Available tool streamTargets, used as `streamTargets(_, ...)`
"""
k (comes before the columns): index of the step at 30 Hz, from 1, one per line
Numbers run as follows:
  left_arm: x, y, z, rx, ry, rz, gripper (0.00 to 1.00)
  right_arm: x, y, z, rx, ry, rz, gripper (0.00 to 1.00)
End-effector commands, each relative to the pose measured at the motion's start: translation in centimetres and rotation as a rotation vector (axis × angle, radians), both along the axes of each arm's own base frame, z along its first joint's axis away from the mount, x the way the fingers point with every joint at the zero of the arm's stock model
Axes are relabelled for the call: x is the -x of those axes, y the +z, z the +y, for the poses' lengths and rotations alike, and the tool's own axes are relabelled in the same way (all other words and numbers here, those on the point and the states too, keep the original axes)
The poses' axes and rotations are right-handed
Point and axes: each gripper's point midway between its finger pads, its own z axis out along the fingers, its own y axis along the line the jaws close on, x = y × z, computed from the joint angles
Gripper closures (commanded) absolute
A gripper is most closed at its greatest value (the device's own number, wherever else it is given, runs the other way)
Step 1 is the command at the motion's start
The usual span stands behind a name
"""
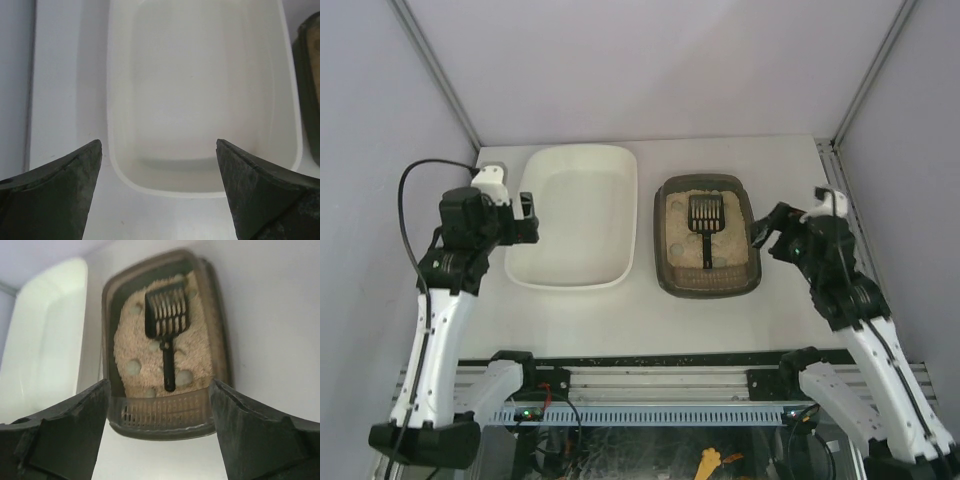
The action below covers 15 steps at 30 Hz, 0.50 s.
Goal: Clean the litter box
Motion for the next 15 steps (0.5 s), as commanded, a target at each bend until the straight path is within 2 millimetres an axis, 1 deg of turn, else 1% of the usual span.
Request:
streamTargets(1, -3.2, 2.6, -4.3, 0.135, -0.142, -0.042, 0.00, -2.8, -2.6, 5.2, -0.050, 0.170, 0.151, 0.20)
streamTargets(2, -3.8, 2.8, -5.8, 0.206, -0.193, -0.050, 0.00, -3.4, -3.4, 6.0, -0.024, 0.176, 0.186, 0.18)
streamTargets(4, -4.9, 3.5, -8.8, 0.362, -0.278, -0.049, 0.00, -4.5, -5.0, 6.9, 0.061, 0.160, 0.236, 0.12)
streamTargets(5, -5.5, 4.0, -10.4, 0.439, -0.316, -0.044, 0.00, -5.2, -6.2, 7.5, 0.100, 0.161, 0.273, 0.10)
streamTargets(7, -6.5, 4.8, -12.6, 0.532, -0.376, -0.015, 0.00, -6.3, -7.8, 8.5, 0.129, 0.178, 0.323, 0.07)
streamTargets(9, -7.9, 5.5, -13.8, 0.577, -0.391, -0.015, 0.00, -7.4, -9.2, 9.2, 0.155, 0.189, 0.365, 0.09)
streamTargets(11, -9.3, 6.3, -14.5, 0.589, -0.385, -0.036, 0.00, -8.3, -10.7, 9.6, 0.179, 0.188, 0.412, 0.13)
streamTargets(13, -10.3, 6.9, -15.1, 0.591, -0.387, -0.045, 0.00, -9.4, -12.0, 9.7, 0.202, 0.182, 0.455, 0.19)
streamTargets(15, -11.2, 7.1, -15.7, 0.608, -0.398, -0.034, 0.00, -10.3, -13.4, 9.8, 0.234, 0.180, 0.489, 0.25)
